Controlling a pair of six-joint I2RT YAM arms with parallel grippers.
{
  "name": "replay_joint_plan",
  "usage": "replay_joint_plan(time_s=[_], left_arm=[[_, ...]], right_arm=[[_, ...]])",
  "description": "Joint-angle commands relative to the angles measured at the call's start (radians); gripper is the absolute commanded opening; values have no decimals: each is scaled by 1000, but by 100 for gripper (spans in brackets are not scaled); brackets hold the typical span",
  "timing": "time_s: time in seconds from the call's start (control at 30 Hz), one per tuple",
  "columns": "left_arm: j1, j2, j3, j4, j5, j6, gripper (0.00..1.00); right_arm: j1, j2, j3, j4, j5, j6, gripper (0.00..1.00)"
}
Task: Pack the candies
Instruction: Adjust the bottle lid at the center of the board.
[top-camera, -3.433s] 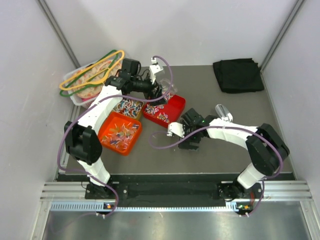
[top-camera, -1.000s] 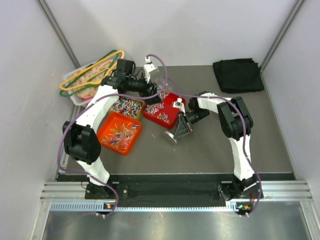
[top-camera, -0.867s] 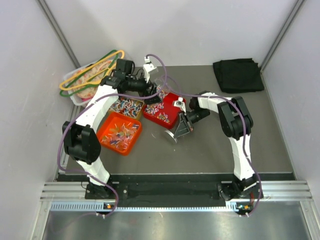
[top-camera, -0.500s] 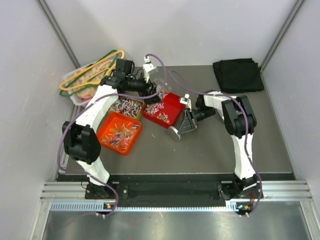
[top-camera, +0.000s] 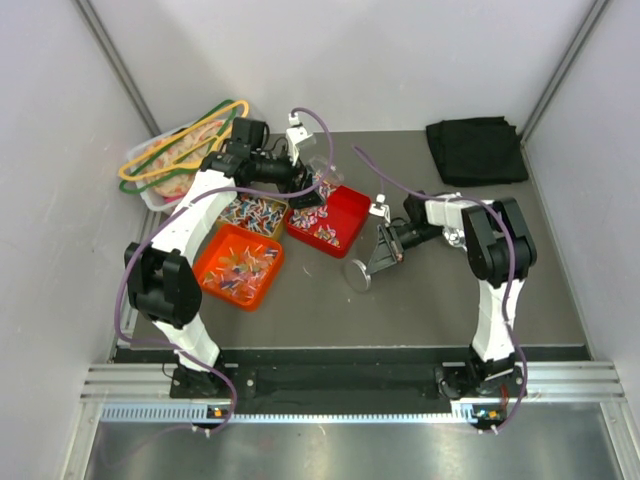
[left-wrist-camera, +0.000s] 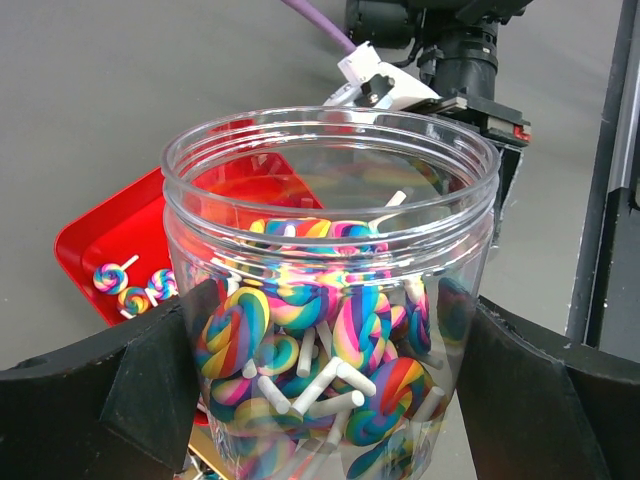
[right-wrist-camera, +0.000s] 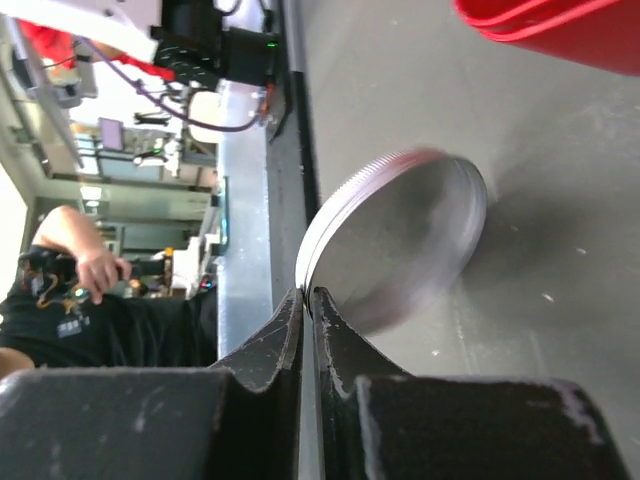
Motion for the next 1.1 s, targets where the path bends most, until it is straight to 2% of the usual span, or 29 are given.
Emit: replay_joint_plan(time_s=[0.0,0.13,0.2,0.23,0.27,0.33,0.37,0.47,0.53,0.63,0.67,0.77,0.83,1.07], left_arm=[[3,-63,38,49,58,-2,54],[3,-68,35,49,66,-4,54],[3,-69,33,47,69,-4,54],[3,-71,32,47,70,-4,54],[3,-71,27,44,72,-1,54],[5,-74,26,41,64,-2,53],[5,-75,21,41,60,-2,51],[9,-86,15,50,57,-15,51],[12,-98,4,78,57,-38,51],[20,-114,-23,128,57,-87,49],[23,-121,-45,150,58,-108,49],[38,-151,-88,204,60,-152,49],[61,-177,-135,288,73,-198,49],[138,-206,-177,329,75,-268,48]], right_arm=[[-18,-52,-27,147,210,77,5],[-32,-95,-44,165,293,94,10],[-34,-117,-47,167,337,97,16],[-34,-128,-50,167,356,92,21],[-34,-144,-59,173,404,92,30],[-34,-203,-67,182,454,81,35],[-34,-223,-70,181,480,80,43],[-35,-293,-71,182,604,72,59],[-35,-327,-65,161,623,46,64],[-26,-374,-64,148,659,31,75],[-20,-385,-68,155,682,25,81],[29,-422,-73,156,724,-9,86],[71,-447,-94,204,762,-31,94],[264,-387,-53,259,966,-86,99]])
